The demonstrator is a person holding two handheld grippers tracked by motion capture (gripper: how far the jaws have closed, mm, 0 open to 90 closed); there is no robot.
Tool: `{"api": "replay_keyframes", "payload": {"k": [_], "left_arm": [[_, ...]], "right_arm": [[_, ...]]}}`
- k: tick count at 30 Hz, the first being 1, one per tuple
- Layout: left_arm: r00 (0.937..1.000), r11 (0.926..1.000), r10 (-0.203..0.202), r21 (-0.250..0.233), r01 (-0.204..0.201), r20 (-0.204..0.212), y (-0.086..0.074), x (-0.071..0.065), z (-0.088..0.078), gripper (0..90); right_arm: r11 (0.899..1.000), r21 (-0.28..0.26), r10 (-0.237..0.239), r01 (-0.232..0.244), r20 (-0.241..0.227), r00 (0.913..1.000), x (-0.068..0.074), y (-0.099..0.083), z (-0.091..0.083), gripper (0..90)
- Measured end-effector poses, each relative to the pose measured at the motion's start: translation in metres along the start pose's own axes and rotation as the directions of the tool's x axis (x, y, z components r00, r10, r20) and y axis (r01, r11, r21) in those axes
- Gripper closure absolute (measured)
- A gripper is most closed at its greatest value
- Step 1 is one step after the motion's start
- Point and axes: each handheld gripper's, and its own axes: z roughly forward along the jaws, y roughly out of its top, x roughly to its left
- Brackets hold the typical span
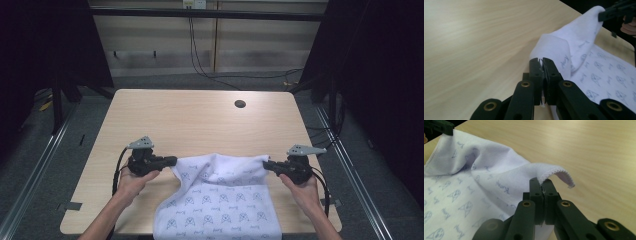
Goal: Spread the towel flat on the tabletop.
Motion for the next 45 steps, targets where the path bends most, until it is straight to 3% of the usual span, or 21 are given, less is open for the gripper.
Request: {"api": "replay_keyframes", "payload": {"k": [4, 6, 10, 15, 19, 22, 25, 27, 29, 31, 34, 36, 38, 40, 44, 45], "left_arm": [[0.9962, 0.9990, 0.030, -0.029, -0.033, -0.082, 0.019, 0.022, -0.006, 87.2], [0.9941, 0.9985, 0.038, -0.035, -0.042, -0.101, 0.028, 0.035, -0.007, 87.2], [0.9898, 0.9983, -0.001, -0.057, -0.007, -0.142, 0.031, 0.049, -0.004, 85.2], [0.9961, 0.9981, 0.001, -0.062, -0.006, -0.088, 0.019, 0.043, -0.003, 78.3], [0.9989, 0.9999, 0.010, -0.011, -0.011, -0.046, 0.004, 0.034, -0.007, 78.8], [0.9996, 0.9990, 0.025, 0.039, -0.024, -0.015, -0.008, 0.023, -0.001, 76.6], [0.9991, 0.9956, 0.042, 0.084, -0.041, -0.001, -0.018, 0.013, 0.010, 73.3], [0.9969, 0.9836, 0.076, 0.166, -0.071, -0.020, -0.024, 0.009, 0.018, 74.0], [0.9967, 0.9710, 0.077, 0.229, -0.068, -0.027, -0.033, 0.008, 0.023, 75.3], [0.9978, 0.9734, 0.065, 0.221, -0.060, -0.016, -0.043, 0.007, 0.021, 77.5], [0.9985, 0.9652, 0.055, 0.256, -0.055, 0.008, -0.046, 0.003, 0.013, 80.3], [0.9984, 0.9669, 0.055, 0.249, -0.057, 0.016, -0.052, -0.001, 0.008, 82.3], [0.9988, 0.9707, 0.007, 0.240, -0.019, 0.049, -0.058, -0.002, 0.003, 82.9], [0.9969, 0.9712, -0.003, 0.238, -0.015, 0.078, -0.062, -0.005, 0.000, 82.6], [0.9961, 0.9728, 0.003, 0.231, -0.023, 0.089, -0.064, -0.010, -0.001, 74.9], [0.9959, 0.9742, -0.005, 0.225, -0.015, 0.091, -0.064, -0.010, -0.001, 73.1]], "right_arm": [[0.999, -0.044, -0.014, 0.015, 0.005, 0.9999, -0.008, 0.020, 0.004, 89.0], [0.998, -0.059, -0.025, 0.026, 0.012, 0.9996, -0.013, 0.031, 0.009, 89.0], [0.998, -0.061, -0.022, 0.023, 0.024, 0.9995, -0.022, 0.046, 0.022, 88.9], [1.000, 0.011, -0.015, 0.014, 0.031, 0.9994, -0.030, 0.036, 0.033, 88.2], [0.997, 0.073, -0.011, 0.009, 0.024, 0.9997, -0.032, 0.021, 0.031, 84.8], [0.996, 0.083, 0.022, -0.029, 0.088, 0.9959, -0.034, 0.011, 0.026, 69.6], [0.998, 0.063, 0.015, -0.023, 0.135, 0.9908, -0.035, 0.010, 0.020, 64.4], [0.999, 0.032, 0.010, -0.013, 0.108, 0.9941, -0.029, 0.012, 0.016, 63.8], [0.999, 0.039, -0.007, 0.004, 0.067, 0.9977, -0.020, 0.012, 0.014, 65.6], [0.996, 0.086, -0.025, 0.024, 0.011, 0.9996, -0.009, 0.006, 0.017, 67.5], [0.985, 0.161, -0.052, 0.057, -0.035, 0.9980, 0.002, -0.009, 0.029, 67.6], [0.974, 0.212, -0.079, 0.082, -0.023, 0.9966, 0.007, -0.017, 0.038, 66.6], [0.963, 0.252, -0.096, 0.098, -0.019, 0.9952, 0.008, -0.023, 0.046, 64.9], [0.963, 0.248, -0.105, 0.106, -0.017, 0.9944, 0.010, -0.026, 0.045, 64.3], [0.952, 0.267, -0.155, 0.151, -0.008, 0.9879, 0.016, -0.032, 0.035, 79.3], [0.955, 0.266, -0.134, 0.132, -0.012, 0.9909, 0.016, -0.036, 0.030, 83.5]]}}
